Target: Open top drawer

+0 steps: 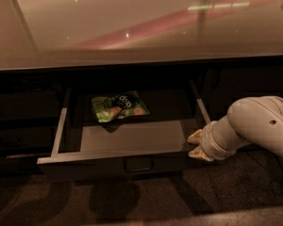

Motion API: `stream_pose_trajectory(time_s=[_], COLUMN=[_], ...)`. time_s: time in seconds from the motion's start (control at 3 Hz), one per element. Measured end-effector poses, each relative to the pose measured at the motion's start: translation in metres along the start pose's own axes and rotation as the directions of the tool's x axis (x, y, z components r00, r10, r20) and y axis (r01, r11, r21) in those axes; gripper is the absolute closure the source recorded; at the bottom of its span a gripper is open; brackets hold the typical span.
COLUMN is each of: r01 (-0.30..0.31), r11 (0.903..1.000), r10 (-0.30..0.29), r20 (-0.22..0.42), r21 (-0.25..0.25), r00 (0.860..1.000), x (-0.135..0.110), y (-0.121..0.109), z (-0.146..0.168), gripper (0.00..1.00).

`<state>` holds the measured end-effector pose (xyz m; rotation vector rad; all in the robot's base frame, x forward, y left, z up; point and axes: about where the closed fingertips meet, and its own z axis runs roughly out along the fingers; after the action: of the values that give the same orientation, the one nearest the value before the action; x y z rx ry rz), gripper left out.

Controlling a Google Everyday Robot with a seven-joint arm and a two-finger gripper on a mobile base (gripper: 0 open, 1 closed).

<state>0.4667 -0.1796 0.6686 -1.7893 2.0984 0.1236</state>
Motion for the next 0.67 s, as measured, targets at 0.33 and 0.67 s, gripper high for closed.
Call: stream_pose_trajectory(time_s=[0.33, 0.67], r01=[0.008, 0.022], r11=[0.9999, 0.9995], r10=[-0.008, -0.022], r20=[-0.003, -0.009], r21=[-0.010, -0.022], r00=[1.000, 1.000], x=[-0.003, -0.005], y=[0.004, 0.017], z=[0.000, 0.002], gripper=[1.00, 1.00])
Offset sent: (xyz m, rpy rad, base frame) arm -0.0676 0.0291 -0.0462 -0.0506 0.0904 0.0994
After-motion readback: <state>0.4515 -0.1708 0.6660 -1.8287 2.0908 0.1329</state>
